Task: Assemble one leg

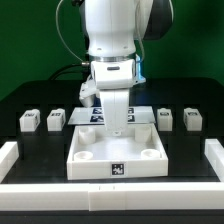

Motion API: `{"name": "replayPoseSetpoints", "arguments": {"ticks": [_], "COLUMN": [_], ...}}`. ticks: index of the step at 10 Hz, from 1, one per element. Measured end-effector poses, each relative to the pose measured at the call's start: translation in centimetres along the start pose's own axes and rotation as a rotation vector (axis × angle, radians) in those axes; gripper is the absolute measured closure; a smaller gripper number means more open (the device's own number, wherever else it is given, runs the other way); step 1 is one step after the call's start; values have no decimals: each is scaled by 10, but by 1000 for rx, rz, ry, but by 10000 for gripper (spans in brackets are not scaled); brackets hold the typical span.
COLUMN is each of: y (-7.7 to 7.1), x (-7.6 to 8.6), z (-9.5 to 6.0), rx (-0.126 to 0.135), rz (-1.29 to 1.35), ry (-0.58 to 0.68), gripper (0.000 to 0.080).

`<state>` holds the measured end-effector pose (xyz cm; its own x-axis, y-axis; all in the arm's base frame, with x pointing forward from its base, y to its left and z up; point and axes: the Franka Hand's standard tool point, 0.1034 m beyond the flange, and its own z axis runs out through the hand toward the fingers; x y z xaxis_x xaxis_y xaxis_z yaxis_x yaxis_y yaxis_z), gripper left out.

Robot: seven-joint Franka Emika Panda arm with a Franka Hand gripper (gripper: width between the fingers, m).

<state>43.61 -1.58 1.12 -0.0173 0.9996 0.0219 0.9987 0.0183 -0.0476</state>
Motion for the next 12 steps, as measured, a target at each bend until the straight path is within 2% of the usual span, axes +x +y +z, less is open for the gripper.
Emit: {"name": "replayPoseSetpoints", "arguments": {"ticks": [4,5,7,9,10,12], "y": [2,12,38,61,69,69], "x": [2,12,50,79,85,85], "z": [0,0,0,-1,0,0], "rx": [-3,-15,-43,-62,-59,-54], "rz": [-1,0,0,8,17,21], "ry": [1,9,40,67,72,74], "gripper": [740,740,739,739,739,739]}}
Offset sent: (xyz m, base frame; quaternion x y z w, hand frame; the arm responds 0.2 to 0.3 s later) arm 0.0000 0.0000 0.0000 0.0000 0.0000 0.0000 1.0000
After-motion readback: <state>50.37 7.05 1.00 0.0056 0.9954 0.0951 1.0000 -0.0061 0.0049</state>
